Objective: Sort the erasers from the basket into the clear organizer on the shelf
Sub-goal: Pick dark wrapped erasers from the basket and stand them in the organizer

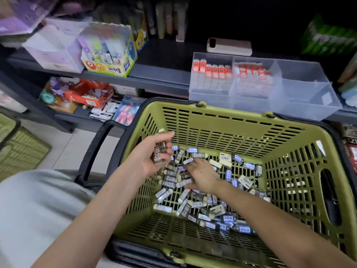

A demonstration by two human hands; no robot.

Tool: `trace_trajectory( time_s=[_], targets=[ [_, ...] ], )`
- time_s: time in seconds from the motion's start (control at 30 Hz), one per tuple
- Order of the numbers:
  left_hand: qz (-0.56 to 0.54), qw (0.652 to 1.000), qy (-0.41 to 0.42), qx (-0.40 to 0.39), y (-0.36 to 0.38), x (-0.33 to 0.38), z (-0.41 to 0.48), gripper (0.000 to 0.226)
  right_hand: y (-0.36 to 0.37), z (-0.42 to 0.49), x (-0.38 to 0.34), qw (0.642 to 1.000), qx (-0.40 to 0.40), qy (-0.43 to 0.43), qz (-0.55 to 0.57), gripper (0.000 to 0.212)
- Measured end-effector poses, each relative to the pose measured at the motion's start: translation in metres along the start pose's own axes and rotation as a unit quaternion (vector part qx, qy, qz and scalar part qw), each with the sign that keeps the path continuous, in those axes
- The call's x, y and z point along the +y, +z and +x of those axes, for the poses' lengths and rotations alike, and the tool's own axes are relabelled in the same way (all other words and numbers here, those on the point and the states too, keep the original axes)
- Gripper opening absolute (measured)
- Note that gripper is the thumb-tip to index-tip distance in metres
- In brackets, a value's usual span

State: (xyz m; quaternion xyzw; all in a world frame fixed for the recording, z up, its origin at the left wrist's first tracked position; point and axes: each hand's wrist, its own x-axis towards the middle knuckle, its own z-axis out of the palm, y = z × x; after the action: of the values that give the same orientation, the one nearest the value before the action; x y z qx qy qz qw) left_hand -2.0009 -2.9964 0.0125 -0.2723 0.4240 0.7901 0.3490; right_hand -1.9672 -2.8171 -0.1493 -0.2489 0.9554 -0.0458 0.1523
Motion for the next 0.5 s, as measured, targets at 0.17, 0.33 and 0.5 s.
trace_trajectory(
  time_s=[0.17,0.33,0.5],
  targets=[
    [0.008,0.999,0.015,-0.032,-0.005,0.002,0.0,0.022,0.007,-0.007,0.002,1.0,-0.009,-0.001,0.027,0.057],
    [0.002,0.999,0.002,-0.051,-0.002,0.0,0.002,0.022,0.001,-0.008,-0.007,0.995,-0.096,0.031,0.024,0.049],
    [0.02,1.0,-0.007,-0.014,0.0,-0.007,0.005,0.033,-0.001,-0.014,-0.009,0.996,-0.092,0.019,0.008,0.044]
  ],
)
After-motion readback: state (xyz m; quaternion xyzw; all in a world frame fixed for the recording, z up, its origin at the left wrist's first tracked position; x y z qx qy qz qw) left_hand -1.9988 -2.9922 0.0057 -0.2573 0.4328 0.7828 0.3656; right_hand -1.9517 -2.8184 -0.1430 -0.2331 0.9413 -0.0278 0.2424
